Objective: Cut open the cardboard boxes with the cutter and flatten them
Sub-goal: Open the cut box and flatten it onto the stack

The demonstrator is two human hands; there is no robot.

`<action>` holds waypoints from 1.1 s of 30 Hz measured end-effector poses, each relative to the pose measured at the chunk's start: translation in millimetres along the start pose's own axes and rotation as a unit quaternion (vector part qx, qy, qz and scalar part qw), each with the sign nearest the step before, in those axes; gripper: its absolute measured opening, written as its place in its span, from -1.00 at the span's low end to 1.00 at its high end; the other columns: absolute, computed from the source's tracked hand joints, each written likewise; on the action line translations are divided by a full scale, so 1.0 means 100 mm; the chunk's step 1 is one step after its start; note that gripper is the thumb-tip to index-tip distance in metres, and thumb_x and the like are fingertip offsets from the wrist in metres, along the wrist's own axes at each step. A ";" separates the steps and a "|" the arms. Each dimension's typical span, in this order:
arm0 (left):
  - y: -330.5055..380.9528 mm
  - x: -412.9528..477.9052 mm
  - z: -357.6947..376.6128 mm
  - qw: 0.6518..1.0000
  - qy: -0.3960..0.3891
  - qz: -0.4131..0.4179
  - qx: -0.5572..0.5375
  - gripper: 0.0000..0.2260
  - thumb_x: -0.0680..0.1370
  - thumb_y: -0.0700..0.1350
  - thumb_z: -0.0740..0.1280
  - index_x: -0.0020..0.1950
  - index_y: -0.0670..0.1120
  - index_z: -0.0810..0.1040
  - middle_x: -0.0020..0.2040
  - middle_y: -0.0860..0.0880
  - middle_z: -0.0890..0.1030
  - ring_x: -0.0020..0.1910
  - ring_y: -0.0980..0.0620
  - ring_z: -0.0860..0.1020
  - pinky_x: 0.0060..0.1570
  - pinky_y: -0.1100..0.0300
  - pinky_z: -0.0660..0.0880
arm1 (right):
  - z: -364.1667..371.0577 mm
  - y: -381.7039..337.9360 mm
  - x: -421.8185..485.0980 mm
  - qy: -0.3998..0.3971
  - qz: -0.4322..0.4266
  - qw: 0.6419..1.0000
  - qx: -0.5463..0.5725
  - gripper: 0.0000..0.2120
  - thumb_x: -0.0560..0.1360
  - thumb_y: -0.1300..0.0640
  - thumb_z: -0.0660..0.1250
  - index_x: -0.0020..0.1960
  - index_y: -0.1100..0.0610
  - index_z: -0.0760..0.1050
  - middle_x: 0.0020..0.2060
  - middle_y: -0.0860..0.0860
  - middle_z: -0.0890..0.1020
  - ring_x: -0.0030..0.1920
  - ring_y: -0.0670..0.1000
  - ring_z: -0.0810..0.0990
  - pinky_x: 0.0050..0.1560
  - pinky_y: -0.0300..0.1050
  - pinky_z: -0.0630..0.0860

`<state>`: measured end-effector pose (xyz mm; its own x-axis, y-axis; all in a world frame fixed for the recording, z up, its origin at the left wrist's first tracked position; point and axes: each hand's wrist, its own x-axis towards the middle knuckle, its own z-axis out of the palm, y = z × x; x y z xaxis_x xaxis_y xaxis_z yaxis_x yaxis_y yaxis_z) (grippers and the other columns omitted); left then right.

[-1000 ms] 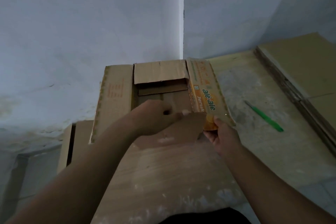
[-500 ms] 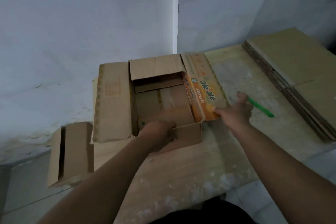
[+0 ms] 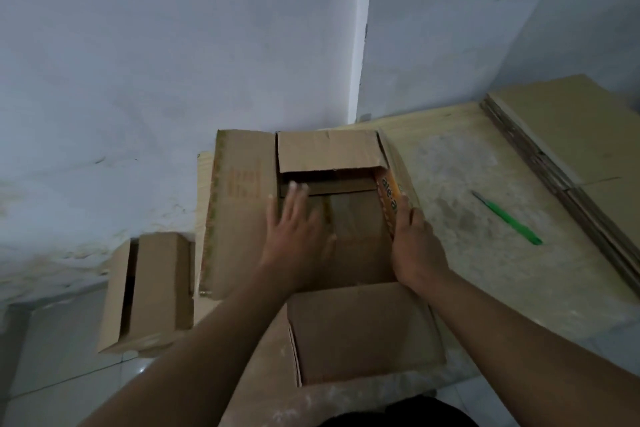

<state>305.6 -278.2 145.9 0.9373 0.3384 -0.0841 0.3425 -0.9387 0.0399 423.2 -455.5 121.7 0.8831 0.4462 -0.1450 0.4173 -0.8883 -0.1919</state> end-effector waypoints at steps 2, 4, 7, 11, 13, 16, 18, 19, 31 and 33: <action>-0.26 0.20 0.05 0.996 -0.002 -0.089 0.030 -0.22 0.65 0.26 0.09 0.67 -0.18 -0.11 0.66 -0.26 -0.22 0.63 -0.27 -0.31 0.54 -0.34 -0.28 | 0.03 0.02 0.01 0.029 -0.022 0.999 -0.029 -0.20 0.60 0.17 0.23 0.62 0.16 -0.24 0.50 0.23 0.18 0.40 0.23 0.34 0.32 0.11 0.45; -0.44 0.32 0.18 0.990 -0.017 -0.141 0.010 -0.16 0.65 0.16 0.16 0.64 -0.25 -0.27 0.65 -0.29 -0.26 0.62 -0.29 -0.31 0.56 -0.36 -0.21 | 0.07 -0.01 -0.02 0.060 -0.047 0.995 -0.062 -0.19 0.58 0.15 0.24 0.62 0.22 -0.22 0.55 0.25 0.10 0.52 0.24 0.19 0.49 0.10 0.28; -0.44 0.36 0.34 0.987 -0.003 -0.150 -0.059 -0.17 0.62 0.01 0.20 0.63 -0.30 -0.28 0.65 -0.31 -0.22 0.64 -0.31 -0.21 0.61 -0.24 -0.05 | 0.13 -0.07 -0.01 0.062 -0.103 0.988 -0.101 -0.23 0.58 0.14 0.17 0.61 0.29 -0.20 0.60 0.26 -0.10 0.60 0.24 -0.09 0.59 0.09 -0.06; -0.37 0.38 0.35 0.983 0.011 -0.154 -0.100 -0.20 0.62 -0.08 0.18 0.62 -0.30 -0.30 0.65 -0.31 -0.23 0.64 -0.29 -0.21 0.63 -0.16 -0.07 | 0.14 -0.09 0.16 0.049 -0.192 0.969 -0.145 -0.26 0.57 0.13 0.14 0.61 0.29 -0.14 0.60 0.25 -0.09 0.61 0.20 -0.12 0.60 0.14 -0.04; -0.38 0.38 0.33 0.980 0.014 -0.153 -0.130 -0.17 0.62 -0.10 0.18 0.61 -0.28 -0.36 0.65 -0.28 -0.29 0.64 -0.25 -0.26 0.63 -0.11 -0.13 | 0.13 -0.13 0.28 0.018 -0.225 0.963 -0.146 -0.27 0.59 0.09 0.11 0.62 0.25 -0.19 0.61 0.20 -0.13 0.62 0.15 -0.16 0.60 0.10 -0.07; -0.40 0.34 0.32 0.975 0.022 -0.149 -0.162 -0.13 0.61 -0.12 0.20 0.59 -0.23 -0.46 0.62 -0.24 -0.40 0.62 -0.20 -0.35 0.62 -0.06 -0.22 | 0.07 -0.32 0.52 -0.003 -0.243 0.964 -0.107 -0.24 0.62 -0.01 0.11 0.62 0.17 -0.28 0.61 0.12 -0.21 0.61 0.08 -0.23 0.60 0.06 -0.06; -0.40 0.33 0.31 0.972 0.020 -0.149 -0.180 -0.14 0.62 -0.11 0.19 0.58 -0.22 -0.48 0.61 -0.23 -0.43 0.61 -0.19 -0.38 0.62 -0.06 -0.22 | -0.01 -0.49 0.69 0.012 -0.241 0.968 -0.076 -0.20 0.62 -0.05 0.12 0.62 0.13 -0.32 0.62 0.10 -0.21 0.61 0.07 -0.22 0.60 0.09 -0.02; -0.41 0.33 0.31 0.971 0.018 -0.150 -0.185 -0.16 0.64 -0.10 0.16 0.58 -0.21 -0.49 0.60 -0.22 -0.45 0.61 -0.18 -0.39 0.63 -0.07 -0.21 | -0.06 -0.56 0.77 0.026 -0.241 0.968 -0.071 -0.19 0.62 -0.06 0.13 0.61 0.13 -0.33 0.62 0.09 -0.22 0.61 0.08 -0.23 0.60 0.09 -0.02; -0.32 0.39 0.33 0.972 0.014 -0.161 -0.168 -0.11 0.65 -0.02 0.18 0.55 -0.18 -0.54 0.58 -0.18 -0.51 0.59 -0.15 -0.43 0.55 -0.01 -0.35 | -0.55 -0.98 2.04 -0.094 -0.247 0.954 -0.141 -0.26 0.61 -0.06 0.23 0.63 0.11 -0.07 0.61 0.07 0.05 0.59 0.15 0.07 0.56 0.18 0.04; -0.31 0.41 0.37 0.970 0.020 -0.166 -0.178 -0.09 0.65 -0.04 0.19 0.54 -0.15 -0.58 0.58 -0.16 -0.52 0.59 -0.13 -0.43 0.58 0.01 -0.31 | -0.48 -1.01 2.13 -0.112 -0.241 0.956 -0.123 -0.40 0.61 0.02 0.23 0.57 0.11 0.11 0.52 0.09 0.24 0.48 0.18 0.26 0.49 0.16 0.20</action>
<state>330.7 -238.1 104.8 0.7709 0.6271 -0.1119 0.6198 -0.6979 0.3587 579.9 -275.8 156.6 0.5190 0.7982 -0.3057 0.8265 -0.5599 -0.0589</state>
